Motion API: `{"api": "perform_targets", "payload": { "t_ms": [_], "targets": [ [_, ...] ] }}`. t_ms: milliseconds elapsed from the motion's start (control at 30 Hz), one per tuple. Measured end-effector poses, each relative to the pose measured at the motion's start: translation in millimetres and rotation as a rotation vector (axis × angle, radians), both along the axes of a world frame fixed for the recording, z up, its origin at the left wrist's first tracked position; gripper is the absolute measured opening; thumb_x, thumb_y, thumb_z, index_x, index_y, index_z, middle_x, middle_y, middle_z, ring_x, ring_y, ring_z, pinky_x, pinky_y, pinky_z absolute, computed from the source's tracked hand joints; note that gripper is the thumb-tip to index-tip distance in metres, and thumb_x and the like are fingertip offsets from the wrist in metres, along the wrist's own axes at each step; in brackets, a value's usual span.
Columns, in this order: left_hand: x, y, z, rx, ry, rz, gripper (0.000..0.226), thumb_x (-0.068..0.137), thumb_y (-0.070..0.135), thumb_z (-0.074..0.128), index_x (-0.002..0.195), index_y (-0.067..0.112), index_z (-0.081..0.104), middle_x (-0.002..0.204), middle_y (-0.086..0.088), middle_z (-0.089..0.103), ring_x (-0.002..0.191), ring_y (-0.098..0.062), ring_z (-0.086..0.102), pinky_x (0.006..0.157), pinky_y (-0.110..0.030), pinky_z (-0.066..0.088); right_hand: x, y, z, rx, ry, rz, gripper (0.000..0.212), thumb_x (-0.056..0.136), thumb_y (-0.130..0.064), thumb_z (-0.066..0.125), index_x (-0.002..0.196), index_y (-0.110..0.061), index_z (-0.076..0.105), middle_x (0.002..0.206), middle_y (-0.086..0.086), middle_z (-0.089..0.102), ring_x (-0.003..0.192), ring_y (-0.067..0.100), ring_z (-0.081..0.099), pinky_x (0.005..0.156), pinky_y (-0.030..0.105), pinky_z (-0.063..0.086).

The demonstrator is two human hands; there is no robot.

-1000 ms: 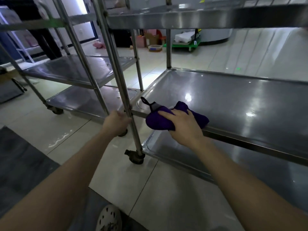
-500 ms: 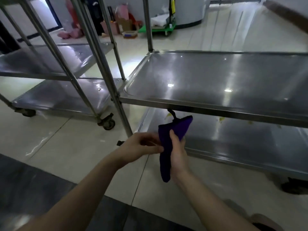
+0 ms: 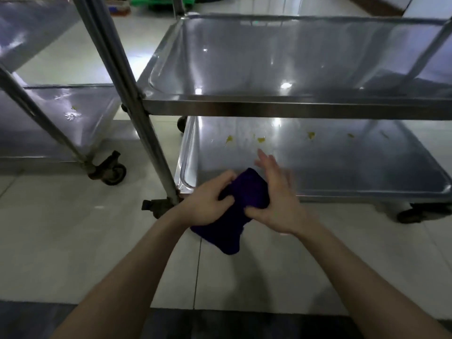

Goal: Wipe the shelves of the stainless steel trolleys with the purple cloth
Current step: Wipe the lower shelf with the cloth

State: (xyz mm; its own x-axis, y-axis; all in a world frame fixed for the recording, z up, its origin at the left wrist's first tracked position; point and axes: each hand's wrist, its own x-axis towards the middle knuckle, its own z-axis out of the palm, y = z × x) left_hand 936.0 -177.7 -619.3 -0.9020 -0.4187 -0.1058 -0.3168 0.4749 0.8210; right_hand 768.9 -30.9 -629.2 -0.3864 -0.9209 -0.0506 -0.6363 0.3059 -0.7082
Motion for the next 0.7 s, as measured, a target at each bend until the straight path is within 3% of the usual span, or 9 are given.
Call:
{"api": "perform_targets", "payload": {
  "t_ms": [67,133,167,233,333,433,533,600,700],
  "targets": [
    [0,-13,-1,0.071,-0.057,0.027,0.028,0.102,0.013,0.062,0.129,0.016,0.056,0.118,-0.004,0.070,0.109,-0.023,0.069,0.101,-0.052,0.056,-9,-21,4,0.080,-0.130,0.057,0.069,0.085,-0.026,0.087,0.147,-0.029,0.057,0.136,-0.003,0.068,0.127,0.018,0.064,0.113,0.052,0.051],
    [8,-27,-2,0.147,-0.173,0.006,0.060,0.090,0.025,0.079,0.142,0.024,0.049,0.128,0.002,0.069,0.113,-0.017,0.071,0.099,-0.043,0.060,-14,-31,4,0.056,-0.187,-0.014,0.047,0.086,-0.025,0.089,0.128,-0.027,0.067,0.117,-0.008,0.075,0.105,0.011,0.072,0.094,0.044,0.061],
    [14,-32,-2,0.090,-0.238,-0.012,0.075,0.085,0.024,0.085,0.148,0.026,0.045,0.131,0.003,0.068,0.114,-0.016,0.071,0.098,-0.040,0.062,-17,-33,1,0.037,-0.205,-0.053,0.048,0.087,-0.027,0.089,0.129,-0.028,0.066,0.118,-0.010,0.075,0.104,0.009,0.072,0.093,0.040,0.060],
    [19,-38,-9,-0.113,-0.230,0.110,0.075,0.085,0.013,0.083,0.149,0.024,0.045,0.128,0.000,0.070,0.111,-0.020,0.072,0.091,-0.038,0.062,-27,-42,-4,-0.023,-0.305,-0.142,0.061,0.087,-0.031,0.090,0.141,-0.027,0.061,0.126,-0.009,0.072,0.110,0.011,0.070,0.096,0.038,0.059],
    [16,-43,-15,-0.356,0.052,0.450,0.062,0.093,0.010,0.074,0.149,0.017,0.049,0.133,-0.004,0.069,0.119,-0.022,0.068,0.092,-0.032,0.053,-56,-69,-16,-0.103,-0.372,-0.342,0.065,0.090,-0.031,0.088,0.144,-0.019,0.057,0.134,0.000,0.070,0.119,0.024,0.069,0.100,0.047,0.060],
    [14,-43,-20,-0.396,0.013,0.453,0.060,0.092,0.016,0.078,0.147,0.015,0.054,0.137,-0.006,0.066,0.128,-0.023,0.062,0.099,-0.034,0.051,-80,-90,-41,0.140,-0.050,-0.310,0.093,0.091,-0.037,0.087,0.158,-0.006,0.031,0.151,0.017,0.052,0.135,0.038,0.056,0.109,0.051,0.052],
    [23,-46,-26,-0.294,-0.243,0.395,0.041,0.092,0.033,0.082,0.127,0.018,0.067,0.114,0.003,0.070,0.109,-0.021,0.069,0.088,-0.033,0.054,-71,-95,-81,0.421,0.324,-0.195,0.101,0.099,-0.053,0.071,0.169,-0.012,0.011,0.164,0.025,0.032,0.151,0.045,0.035,0.120,0.062,0.037],
    [32,-53,-29,-0.288,-0.430,0.418,0.037,0.092,0.051,0.078,0.104,0.017,0.074,0.096,0.003,0.074,0.092,-0.020,0.072,0.076,-0.032,0.056,-55,-102,-101,0.312,0.494,-0.118,0.079,0.105,-0.053,0.057,0.169,-0.023,0.022,0.171,0.020,0.025,0.161,0.041,0.017,0.126,0.070,0.018],
    [52,-69,-41,-0.182,-0.653,0.587,0.059,0.085,0.073,0.074,0.080,0.014,0.069,0.063,0.000,0.072,0.067,-0.020,0.072,0.062,-0.031,0.059,-35,-126,-112,0.122,0.509,-0.072,0.068,0.105,-0.065,0.047,0.164,-0.034,0.039,0.176,0.014,0.022,0.165,0.036,0.007,0.129,0.070,0.002]
  ]
}}
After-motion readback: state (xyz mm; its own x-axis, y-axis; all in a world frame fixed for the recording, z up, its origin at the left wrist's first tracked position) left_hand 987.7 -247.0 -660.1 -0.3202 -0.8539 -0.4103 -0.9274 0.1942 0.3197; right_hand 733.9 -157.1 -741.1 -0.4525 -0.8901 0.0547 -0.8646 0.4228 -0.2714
